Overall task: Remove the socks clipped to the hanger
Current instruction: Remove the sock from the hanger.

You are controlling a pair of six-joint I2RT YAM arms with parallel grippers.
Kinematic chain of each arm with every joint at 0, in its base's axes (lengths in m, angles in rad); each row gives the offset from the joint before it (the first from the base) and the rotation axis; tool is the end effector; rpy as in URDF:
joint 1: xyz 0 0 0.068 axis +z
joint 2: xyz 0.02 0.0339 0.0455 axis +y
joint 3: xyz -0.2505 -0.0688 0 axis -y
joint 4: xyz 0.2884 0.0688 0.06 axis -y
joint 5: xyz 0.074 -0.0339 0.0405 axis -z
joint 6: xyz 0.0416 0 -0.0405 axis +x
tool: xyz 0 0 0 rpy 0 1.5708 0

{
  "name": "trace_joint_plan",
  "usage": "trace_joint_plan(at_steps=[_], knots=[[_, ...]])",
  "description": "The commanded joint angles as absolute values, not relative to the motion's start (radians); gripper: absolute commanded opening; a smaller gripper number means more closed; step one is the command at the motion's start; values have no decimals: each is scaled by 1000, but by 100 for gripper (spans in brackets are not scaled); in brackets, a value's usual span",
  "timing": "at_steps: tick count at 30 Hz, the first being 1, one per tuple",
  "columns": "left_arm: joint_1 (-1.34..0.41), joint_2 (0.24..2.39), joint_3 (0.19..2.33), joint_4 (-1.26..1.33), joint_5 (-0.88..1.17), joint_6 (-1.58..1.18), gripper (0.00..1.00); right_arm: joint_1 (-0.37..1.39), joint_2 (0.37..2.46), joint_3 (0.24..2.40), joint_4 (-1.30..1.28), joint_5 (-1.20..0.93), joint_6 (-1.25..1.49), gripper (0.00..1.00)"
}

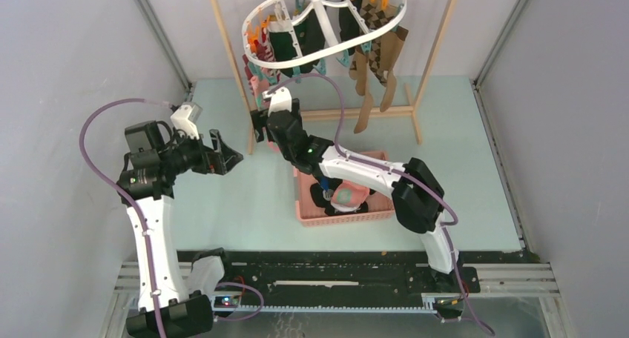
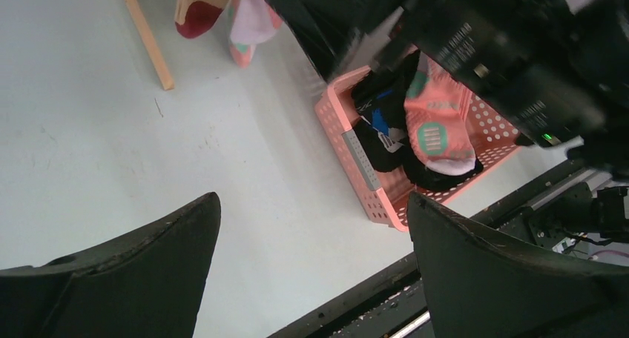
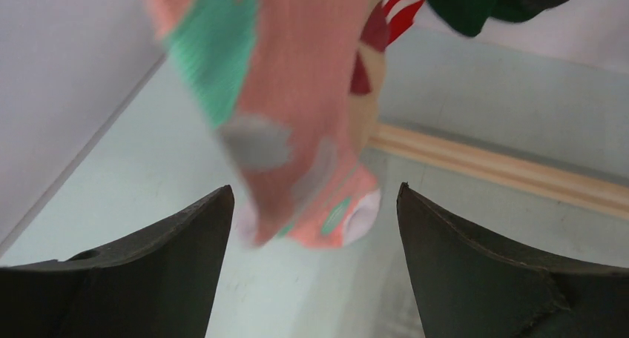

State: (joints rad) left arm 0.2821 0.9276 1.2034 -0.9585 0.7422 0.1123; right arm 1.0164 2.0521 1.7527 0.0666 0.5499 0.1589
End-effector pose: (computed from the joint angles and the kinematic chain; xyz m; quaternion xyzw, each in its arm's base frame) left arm 0.2116 0.0320 0.3842 0.0839 0.8517 -0.2427 0.4568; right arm 0.3005 0.4441 0.2826 -0.1607 0.7566 0.1537 0.6148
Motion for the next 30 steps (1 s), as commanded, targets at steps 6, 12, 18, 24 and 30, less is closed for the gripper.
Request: trace_joint_plan(at_steps=[6, 12, 18, 24, 30], knots=[[298, 917, 1284, -987, 781, 141, 100, 984, 2114, 1880, 176, 499, 98, 62], [298, 914, 1279, -990, 761, 170, 100, 1001, 1947, 1678, 252, 346, 131, 0], [298, 924, 1252, -983, 817, 178, 99, 1003, 1738, 1452, 288, 151, 255, 0], [283, 933, 1238, -977, 933, 173, 98, 999, 1572, 1298, 320, -75, 395, 0], [190, 939, 1243, -977, 993, 163, 99, 983, 1477, 1193, 420, -276, 539, 0]])
